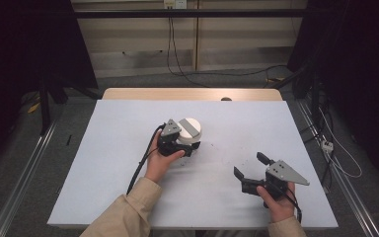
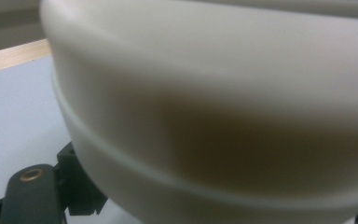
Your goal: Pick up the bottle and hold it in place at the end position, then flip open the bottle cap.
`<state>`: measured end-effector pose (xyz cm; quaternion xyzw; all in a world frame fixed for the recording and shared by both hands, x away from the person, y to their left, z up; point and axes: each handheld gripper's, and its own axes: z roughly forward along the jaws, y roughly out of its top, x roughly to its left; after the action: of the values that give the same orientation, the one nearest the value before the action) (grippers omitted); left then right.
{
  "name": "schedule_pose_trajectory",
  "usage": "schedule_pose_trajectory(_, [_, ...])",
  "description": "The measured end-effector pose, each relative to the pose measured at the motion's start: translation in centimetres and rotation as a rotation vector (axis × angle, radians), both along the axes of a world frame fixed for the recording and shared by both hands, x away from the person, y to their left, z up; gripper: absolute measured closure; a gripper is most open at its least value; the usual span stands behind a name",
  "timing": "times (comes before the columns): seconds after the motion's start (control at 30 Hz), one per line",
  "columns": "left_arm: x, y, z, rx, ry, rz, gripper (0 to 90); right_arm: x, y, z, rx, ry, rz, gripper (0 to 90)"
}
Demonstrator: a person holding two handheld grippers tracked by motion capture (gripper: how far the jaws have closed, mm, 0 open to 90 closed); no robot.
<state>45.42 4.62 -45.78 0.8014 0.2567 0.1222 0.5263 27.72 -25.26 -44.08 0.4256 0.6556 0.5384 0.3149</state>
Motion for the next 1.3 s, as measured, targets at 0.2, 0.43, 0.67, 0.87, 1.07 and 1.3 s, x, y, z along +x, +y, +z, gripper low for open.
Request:
schedule_pose_trajectory(0.2, [-0.1,-0.1,0.1,0.013,-0.009,0.004,17.7,1.7,1.2,0.1,0.012,0.065,0.023,4.6])
schedule_pose_trajectory(0.43, [0.0,-0.1,0.0,0.008,-0.011,0.005,17.8,3.4,3.1,0.5,-0.010,0.104,0.065,5.8])
schedule_pose_trajectory(0.67, [0.0,-0.1,0.0,0.012,-0.012,0.004,17.9,4.6,4.0,0.9,-0.005,0.121,0.062,7.1])
schedule_pose_trajectory(0.87, [-0.1,-0.1,0.1,0.017,-0.013,0.003,18.0,5.3,4.6,1.1,-0.024,0.132,0.075,7.1])
schedule_pose_trajectory(1.07, [-0.1,-0.1,0.1,0.020,-0.015,0.002,18.0,5.8,5.1,1.3,-0.040,0.137,0.081,7.7])
schedule_pose_trajectory(1.3, [-0.1,0.0,0.1,0.027,-0.019,0.000,18.1,6.4,5.7,1.7,-0.055,0.144,0.090,11.0])
